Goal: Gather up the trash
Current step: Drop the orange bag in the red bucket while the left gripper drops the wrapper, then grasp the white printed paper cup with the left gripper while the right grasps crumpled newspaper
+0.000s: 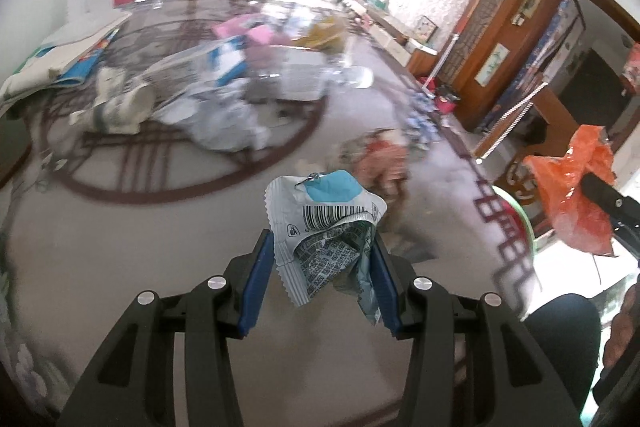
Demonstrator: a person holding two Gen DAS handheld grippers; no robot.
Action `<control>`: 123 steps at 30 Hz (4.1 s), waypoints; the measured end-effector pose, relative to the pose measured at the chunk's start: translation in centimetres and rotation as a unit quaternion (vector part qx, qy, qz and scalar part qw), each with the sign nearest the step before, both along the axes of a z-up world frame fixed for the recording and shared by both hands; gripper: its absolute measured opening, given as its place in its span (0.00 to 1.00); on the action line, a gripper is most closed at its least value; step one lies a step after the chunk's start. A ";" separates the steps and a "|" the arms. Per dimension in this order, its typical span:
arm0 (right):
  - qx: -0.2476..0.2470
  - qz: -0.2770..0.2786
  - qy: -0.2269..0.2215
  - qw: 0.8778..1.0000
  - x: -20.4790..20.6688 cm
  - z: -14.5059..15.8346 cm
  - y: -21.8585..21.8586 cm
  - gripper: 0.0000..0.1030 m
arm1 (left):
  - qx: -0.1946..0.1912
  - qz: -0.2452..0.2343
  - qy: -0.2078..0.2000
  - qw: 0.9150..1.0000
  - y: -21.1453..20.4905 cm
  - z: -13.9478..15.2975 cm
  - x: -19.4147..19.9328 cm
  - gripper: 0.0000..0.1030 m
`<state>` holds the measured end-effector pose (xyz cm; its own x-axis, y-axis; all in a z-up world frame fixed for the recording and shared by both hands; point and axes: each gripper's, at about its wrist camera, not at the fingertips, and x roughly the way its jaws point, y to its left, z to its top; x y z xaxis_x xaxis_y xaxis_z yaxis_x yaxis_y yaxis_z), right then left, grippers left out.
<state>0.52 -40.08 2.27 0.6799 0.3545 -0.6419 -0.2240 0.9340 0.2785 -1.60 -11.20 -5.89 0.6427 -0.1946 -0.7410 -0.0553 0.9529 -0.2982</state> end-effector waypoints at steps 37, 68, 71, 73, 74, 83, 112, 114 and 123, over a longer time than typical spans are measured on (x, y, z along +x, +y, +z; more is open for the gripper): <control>0.040 -0.166 0.014 0.985 -0.3 -3.3 -15.8 0.53 | 0.005 -0.180 -0.029 0.983 -17.9 4.8 6.7 0.43; 0.008 -0.249 0.035 0.968 5.2 -6.2 -20.4 0.84 | 0.008 -0.258 -0.064 0.964 -25.9 6.3 10.2 0.84; 0.010 -0.238 0.029 0.971 5.1 -5.2 -19.1 0.84 | -0.010 -0.230 -0.065 0.971 -22.7 6.8 9.6 0.84; 0.013 -0.221 0.021 0.975 4.9 -4.1 -17.7 0.84 | -0.008 -0.210 -0.074 0.975 -19.9 7.1 8.8 0.84; 0.013 -0.211 0.016 0.977 4.8 -3.5 -16.8 0.85 | -0.005 -0.199 -0.078 0.977 -18.3 7.1 8.5 0.84; 0.014 -0.052 -0.003 0.999 5.1 0.2 -4.1 0.93 | 0.086 -0.027 -0.058 0.994 1.1 6.0 5.9 0.84; 0.018 0.165 0.178 0.970 11.7 -11.1 16.2 0.92 | 0.007 0.210 0.063 0.976 18.6 -2.4 10.3 0.84; 0.020 0.165 0.177 0.970 11.8 -11.1 16.2 0.92 | 0.036 0.197 0.061 0.978 17.7 -2.1 10.6 0.84; 0.015 0.171 0.172 0.970 11.3 -11.0 16.4 0.92 | 0.118 0.155 0.093 0.976 17.1 -2.3 13.7 0.91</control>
